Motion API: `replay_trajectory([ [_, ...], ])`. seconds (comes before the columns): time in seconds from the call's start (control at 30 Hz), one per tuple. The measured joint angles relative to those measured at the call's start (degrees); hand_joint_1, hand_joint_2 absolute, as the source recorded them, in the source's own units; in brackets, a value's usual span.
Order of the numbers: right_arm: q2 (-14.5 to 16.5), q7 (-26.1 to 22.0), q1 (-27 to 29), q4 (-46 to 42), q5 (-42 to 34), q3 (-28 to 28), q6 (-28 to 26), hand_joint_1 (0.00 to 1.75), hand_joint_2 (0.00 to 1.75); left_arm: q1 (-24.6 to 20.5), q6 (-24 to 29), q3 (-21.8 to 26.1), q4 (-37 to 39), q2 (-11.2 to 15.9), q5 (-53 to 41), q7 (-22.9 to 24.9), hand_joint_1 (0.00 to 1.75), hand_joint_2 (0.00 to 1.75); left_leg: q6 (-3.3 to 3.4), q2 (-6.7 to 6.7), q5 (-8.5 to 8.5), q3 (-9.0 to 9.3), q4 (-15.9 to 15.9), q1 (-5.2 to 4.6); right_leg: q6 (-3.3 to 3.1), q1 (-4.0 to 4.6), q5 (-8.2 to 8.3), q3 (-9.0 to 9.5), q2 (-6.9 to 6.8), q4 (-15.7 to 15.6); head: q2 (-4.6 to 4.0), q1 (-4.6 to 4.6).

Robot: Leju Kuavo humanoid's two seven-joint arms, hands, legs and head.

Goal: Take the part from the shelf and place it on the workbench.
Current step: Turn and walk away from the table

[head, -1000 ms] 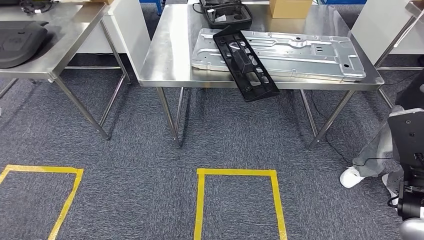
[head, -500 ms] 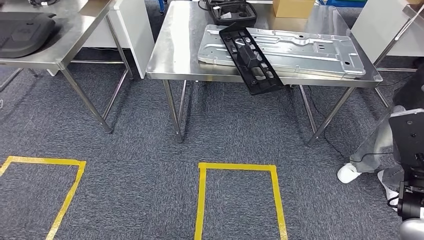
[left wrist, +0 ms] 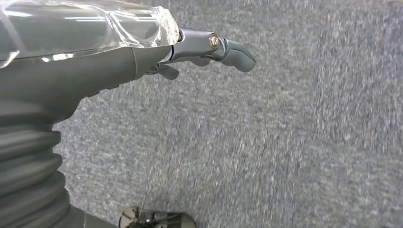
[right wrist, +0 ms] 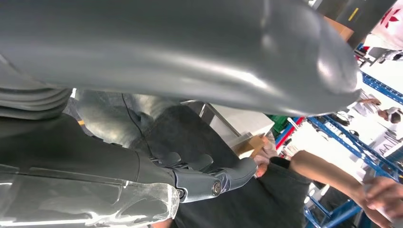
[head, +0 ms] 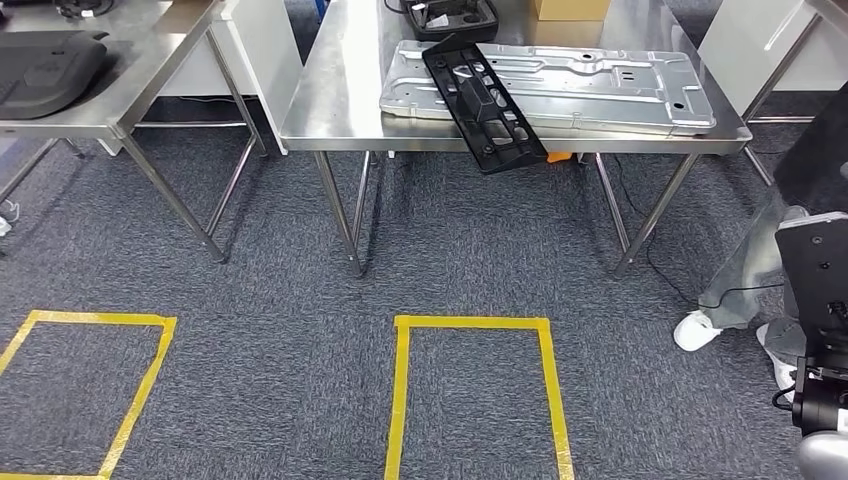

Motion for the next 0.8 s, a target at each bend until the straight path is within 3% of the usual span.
replay_trajectory([
  [0.07, -0.12, 0.00, -0.19, 0.02, 0.03, 0.03, 0.07, 0.00, 0.00, -0.19, -0.02, -0.02, -0.01, 0.21, -0.02, -0.01, 0.00, 1.75, 1.77, 0.04, 2.66, 5.33, -9.03, -0.89, 0.05, 0.33, 0.42, -0.26, -0.04, 0.02, 0.00, 0.03],
  [0.1, -0.14, 0.00, -0.27, 0.05, 0.04, 0.10, 0.13, 0.00, 0.00, -0.31, -0.02, -0.02, -0.01, 0.34, -0.02, -0.02, 0.00, 1.75, 2.40, 0.04, 3.30, 6.74, -11.68, -1.27, 0.21, 0.35, 0.64, -0.44, -0.13, 0.04, 0.00, 0.02],
  [0.17, -0.19, 0.00, -0.39, 0.10, 0.06, 0.33, 0.23, 0.00, 0.00, -0.37, -0.01, -0.02, -0.01, 0.50, 0.02, -0.03, 0.00, 1.75, 2.93, -0.06, 3.87, 7.00, -13.13, -1.47, 0.80, 0.32, 1.20, -0.76, -0.37, -0.03, 0.00, -0.04],
  [0.23, -0.45, 0.00, -0.49, 0.13, 0.17, 0.44, 0.32, 0.00, 0.00, -0.24, -0.04, -0.01, -0.01, 0.51, 0.08, -0.03, 0.00, 1.75, 2.80, -0.13, 5.23, 6.83, -14.30, -1.12, 1.31, 0.48, 0.85, -1.22, -0.35, 0.35, 0.00, -0.03],
  [0.3, -0.63, 0.00, -0.73, 0.17, 0.33, 0.44, 0.51, 0.00, 0.00, -0.24, -0.15, -0.01, -0.01, 0.48, 0.12, -0.08, 0.00, 1.75, 2.71, -0.09, 6.64, 6.37, -15.33, -0.75, 1.69, 0.63, -2.86, -2.99, -0.13, 4.56, 0.00, 0.05],
  [0.37, -0.55, 0.00, -0.89, 0.22, 0.39, 0.49, 0.81, 0.00, 0.00, -0.23, -0.30, -0.02, 0.00, 0.40, 0.21, -0.13, 0.00, 1.75, 2.89, -0.01, 7.34, 5.43, -15.21, -0.76, 2.10, 0.42, -7.71, -5.61, 0.01, 12.39, 0.00, 0.14],
  [0.4, -0.50, 0.00, -0.91, 0.25, 0.39, 0.51, 0.95, 0.00, 0.00, -0.16, -0.37, -0.03, 0.00, 0.36, 0.26, -0.14, 0.00, 1.75, 2.82, 0.04, 7.59, 4.92, -15.03, -0.80, 2.28, 0.31, -8.80, -6.34, 0.00, 15.42, 0.00, 0.17],
  [0.43, -0.48, 0.00, -0.91, 0.27, 0.42, 0.51, 1.08, 0.00, 0.00, -0.09, -0.40, -0.03, 0.00, 0.31, 0.31, -0.16, 0.00, 1.75, 2.78, 0.09, 7.83, 4.39, -14.81, -0.82, 2.41, 0.21, -8.56, -6.13, 0.00, 16.41, 0.00, 0.17],
  [0.47, -0.46, 0.00, -0.94, 0.28, 0.44, 0.51, 1.19, 0.00, 0.00, -0.06, -0.44, -0.03, 0.00, 0.28, 0.37, -0.17, 0.00, 1.75, 2.72, 0.14, 8.04, 3.81, -14.49, -0.82, 2.50, 0.13, -7.26, -4.79, 0.00, 15.08, 0.00, 0.17],
  [0.53, -0.46, 0.00, -1.07, 0.28, 0.51, 0.51, 1.34, 0.00, 0.00, -0.07, -0.50, -0.02, 0.00, 0.26, 0.45, -0.21, 0.00, 1.75, 2.53, 0.17, 8.30, 2.76, -13.61, -0.86, 2.62, -0.07, -4.16, 0.69, -0.02, 7.08, 0.00, 0.17],
  [0.6, -0.49, 0.00, -1.23, 0.28, 0.62, 0.50, 1.52, 0.00, 0.00, -0.10, -0.53, -0.02, 0.00, 0.25, 0.54, -0.27, 0.00, 1.75, 2.19, 0.14, 8.52, 1.96, -12.69, -1.07, 2.34, 0.01, -3.13, 4.93, 0.03, 0.22, 0.00, 0.14],
  [0.63, -0.49, 0.00, -1.29, 0.28, 0.72, 0.50, 1.60, 0.00, 0.00, -0.09, -0.53, -0.02, 0.00, 0.25, 0.62, -0.33, 0.00, 1.75, 1.98, 0.12, 8.69, 1.64, -12.35, -1.17, 2.06, 0.09, -3.22, 5.57, 0.06, -1.05, 0.00, 0.11],
  [0.7, -0.44, 0.00, -1.32, 0.30, 0.96, 0.52, 1.73, 0.00, 0.00, 0.00, -0.50, -0.01, 0.01, 0.30, 0.86, -0.50, 0.00, 1.75, 1.39, 0.04, 8.90, 1.10, -11.81, -1.11, 1.22, 0.00, -2.83, 5.01, 0.02, -1.19, 0.00, 0.14],
  [0.73, -0.39, 0.00, -1.37, 0.32, 1.04, 0.55, 1.75, 0.00, 0.00, 0.06, -0.48, -0.02, 0.01, 0.30, 0.96, -0.56, 0.00, 1.75, 0.95, -0.02, 8.13, 0.61, -11.01, -0.99, 0.70, -0.18, -2.47, 4.64, -0.01, -1.18, 0.00, 0.11],
  [0.8, -0.26, 0.00, -1.43, 0.34, 1.11, 0.58, 1.78, 0.00, 0.00, 0.16, -0.44, -0.03, 0.02, 0.31, 1.04, -0.63, 0.00, 1.75, -0.16, -0.15, 4.03, -1.34, -6.19, -0.44, -0.15, -0.53, -1.58, 3.71, -0.10, -1.25, 0.00, 0.09],
])
